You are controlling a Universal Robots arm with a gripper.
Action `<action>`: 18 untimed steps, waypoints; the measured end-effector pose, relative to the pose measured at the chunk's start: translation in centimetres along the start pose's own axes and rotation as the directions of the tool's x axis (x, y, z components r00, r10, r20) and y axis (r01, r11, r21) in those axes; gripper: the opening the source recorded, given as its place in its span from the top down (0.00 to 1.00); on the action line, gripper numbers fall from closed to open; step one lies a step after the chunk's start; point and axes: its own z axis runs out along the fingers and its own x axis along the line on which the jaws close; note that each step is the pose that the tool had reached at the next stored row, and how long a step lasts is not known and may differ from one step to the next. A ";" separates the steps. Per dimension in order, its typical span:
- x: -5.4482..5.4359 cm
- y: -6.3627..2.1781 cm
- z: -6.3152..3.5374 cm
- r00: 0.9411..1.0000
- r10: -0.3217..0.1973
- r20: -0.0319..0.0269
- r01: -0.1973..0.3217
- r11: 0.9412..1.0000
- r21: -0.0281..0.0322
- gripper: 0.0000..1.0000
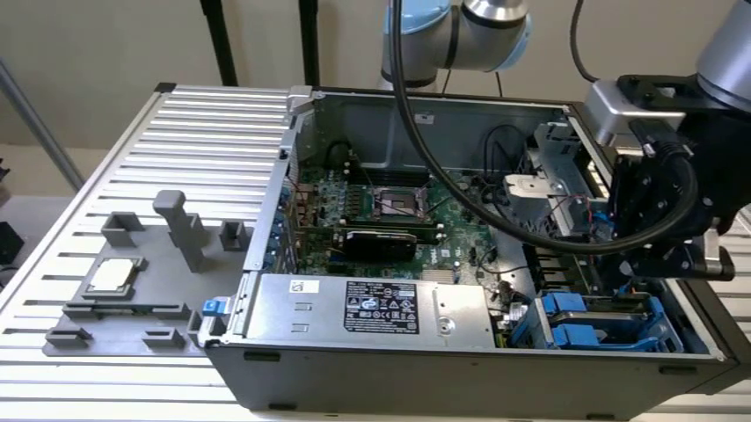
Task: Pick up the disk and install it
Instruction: 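Insert the second disk wire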
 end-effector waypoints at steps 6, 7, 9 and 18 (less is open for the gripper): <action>0.4 0.15 0.46 1.000 -0.027 0.011 0.027 0.999 0.023 1.00; 0.5 0.18 0.58 0.999 -0.032 0.013 0.031 0.999 0.025 1.00; 0.7 0.26 0.84 0.999 -0.040 0.018 0.039 0.999 0.028 1.00; 1.0 0.43 1.74 0.996 -0.076 0.037 0.074 0.996 0.051 1.00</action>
